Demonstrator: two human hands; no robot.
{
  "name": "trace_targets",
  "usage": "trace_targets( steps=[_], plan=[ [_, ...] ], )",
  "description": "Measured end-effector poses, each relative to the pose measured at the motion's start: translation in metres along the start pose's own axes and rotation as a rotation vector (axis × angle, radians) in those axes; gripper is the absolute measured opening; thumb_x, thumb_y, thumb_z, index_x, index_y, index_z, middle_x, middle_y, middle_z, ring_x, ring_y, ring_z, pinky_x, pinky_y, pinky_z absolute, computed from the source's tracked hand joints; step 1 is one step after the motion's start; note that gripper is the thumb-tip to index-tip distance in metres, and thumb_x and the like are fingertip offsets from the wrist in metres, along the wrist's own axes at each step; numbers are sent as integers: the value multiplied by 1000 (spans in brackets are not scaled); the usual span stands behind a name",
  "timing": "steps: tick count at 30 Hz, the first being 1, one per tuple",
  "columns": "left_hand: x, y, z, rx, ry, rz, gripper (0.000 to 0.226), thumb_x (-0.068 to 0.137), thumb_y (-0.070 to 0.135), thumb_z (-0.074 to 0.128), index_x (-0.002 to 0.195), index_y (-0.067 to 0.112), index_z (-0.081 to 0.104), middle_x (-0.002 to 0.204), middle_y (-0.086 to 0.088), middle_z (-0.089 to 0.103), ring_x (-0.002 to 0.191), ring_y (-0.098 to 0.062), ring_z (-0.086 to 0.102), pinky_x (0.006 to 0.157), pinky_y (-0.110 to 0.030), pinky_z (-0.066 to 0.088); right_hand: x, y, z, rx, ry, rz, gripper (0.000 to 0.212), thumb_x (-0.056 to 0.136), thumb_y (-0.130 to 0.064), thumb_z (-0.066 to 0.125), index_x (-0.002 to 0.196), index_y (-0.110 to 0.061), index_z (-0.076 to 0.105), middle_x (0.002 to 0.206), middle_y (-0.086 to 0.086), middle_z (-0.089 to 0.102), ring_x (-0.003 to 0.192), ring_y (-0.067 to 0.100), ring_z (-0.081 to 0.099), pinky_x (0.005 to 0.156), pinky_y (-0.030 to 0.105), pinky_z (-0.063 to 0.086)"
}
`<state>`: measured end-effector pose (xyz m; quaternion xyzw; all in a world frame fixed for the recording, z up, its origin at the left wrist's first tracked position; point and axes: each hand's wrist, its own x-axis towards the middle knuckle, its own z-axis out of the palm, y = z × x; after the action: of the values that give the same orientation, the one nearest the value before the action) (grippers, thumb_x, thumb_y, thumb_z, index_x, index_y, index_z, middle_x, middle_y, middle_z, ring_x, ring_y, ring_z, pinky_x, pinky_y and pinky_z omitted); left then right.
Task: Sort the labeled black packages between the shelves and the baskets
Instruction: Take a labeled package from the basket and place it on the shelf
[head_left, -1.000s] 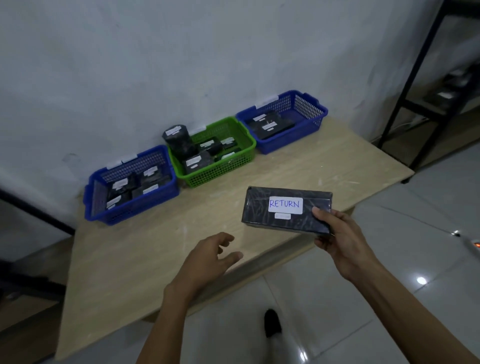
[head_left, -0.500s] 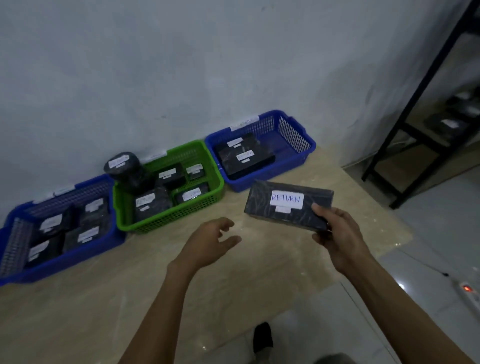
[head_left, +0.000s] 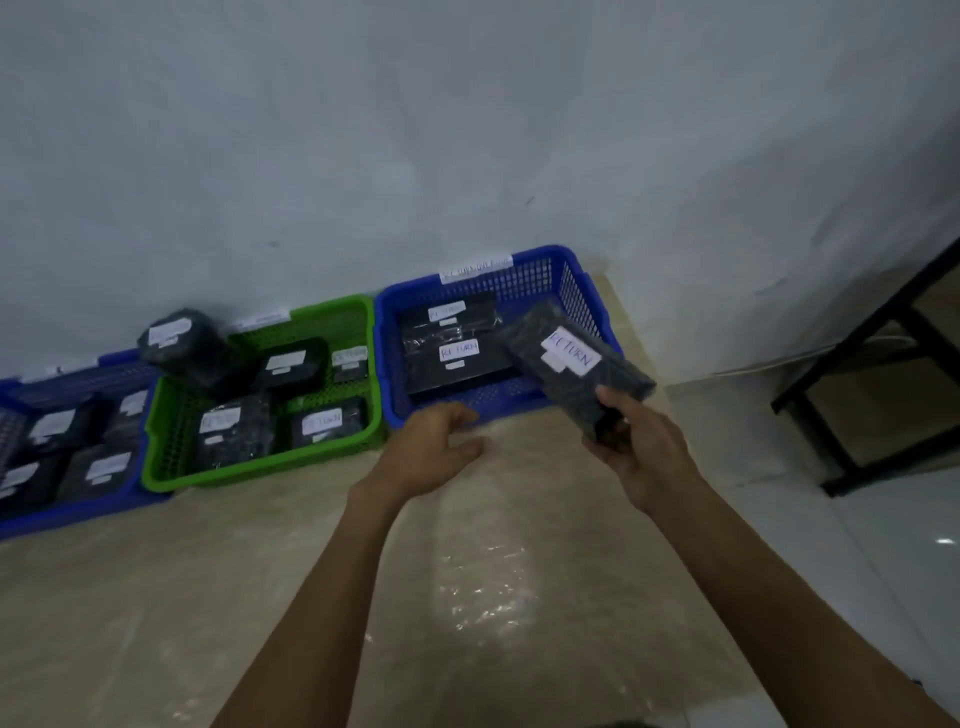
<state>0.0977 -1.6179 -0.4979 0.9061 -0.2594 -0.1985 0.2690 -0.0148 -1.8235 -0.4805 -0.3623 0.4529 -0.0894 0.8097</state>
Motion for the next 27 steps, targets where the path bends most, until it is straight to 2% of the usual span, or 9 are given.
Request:
trace_targets(
  steps=[5, 10, 13, 15, 20, 23, 27],
  plan=[
    [50, -2, 16, -23, -1, -21, 42, 83, 31, 72, 119, 13, 63, 119, -3, 64, 110, -17, 59, 95, -30, 47, 46, -22, 30, 42, -28, 22, 41, 77, -14, 76, 113, -4, 59, 99, 11, 68, 82, 20, 65, 69, 33, 58],
    [86, -10, 37, -10, -123, -28, 50, 80, 41, 73, 121, 14, 61, 120, -1, 64, 109, -15, 59, 94, -32, 48, 89, -24, 64, 96, 46, 50, 33, 73, -11, 79, 100, -9, 60, 109, 14, 67, 97, 27, 65, 71, 35, 57],
    [96, -19, 49, -36, -149, -51, 49, 79, 45, 73, 118, 18, 63, 117, 4, 66, 105, -13, 61, 91, -36, 51, 118, -18, 82, 124, 64, 114, 44, 73, -10, 79, 112, -4, 59, 110, 13, 65, 101, 28, 63, 66, 34, 56],
    [99, -24, 53, -45, -138, -59, 40, 79, 46, 72, 108, 21, 66, 106, 7, 69, 94, -11, 64, 83, -37, 53, 142, -11, 93, 140, 74, 147, 51, 73, -12, 79, 119, -4, 57, 113, 12, 65, 101, 27, 62, 66, 35, 57],
    [103, -29, 52, -152, -136, -70, 30, 78, 44, 75, 99, 23, 71, 95, 11, 71, 86, -6, 64, 78, -36, 54, 194, 7, 105, 152, 153, 193, 68, 66, -18, 84, 126, -9, 53, 120, 14, 62, 99, 34, 63, 77, 56, 56],
    [103, -31, 52, -155, -127, -56, 25, 77, 46, 75, 92, 27, 71, 90, 13, 71, 82, -4, 65, 76, -35, 54, 214, 19, 104, 69, 206, 259, 64, 70, -22, 81, 126, -12, 52, 121, 11, 61, 100, 34, 61, 78, 55, 55],
    [104, -35, 55, -130, -132, -59, 28, 75, 54, 71, 88, 29, 69, 85, 15, 70, 78, -2, 63, 75, -35, 54, 211, 28, 107, 18, 227, 302, 53, 81, -27, 73, 128, -16, 51, 130, 8, 57, 112, 31, 57, 93, 46, 51]
  ],
)
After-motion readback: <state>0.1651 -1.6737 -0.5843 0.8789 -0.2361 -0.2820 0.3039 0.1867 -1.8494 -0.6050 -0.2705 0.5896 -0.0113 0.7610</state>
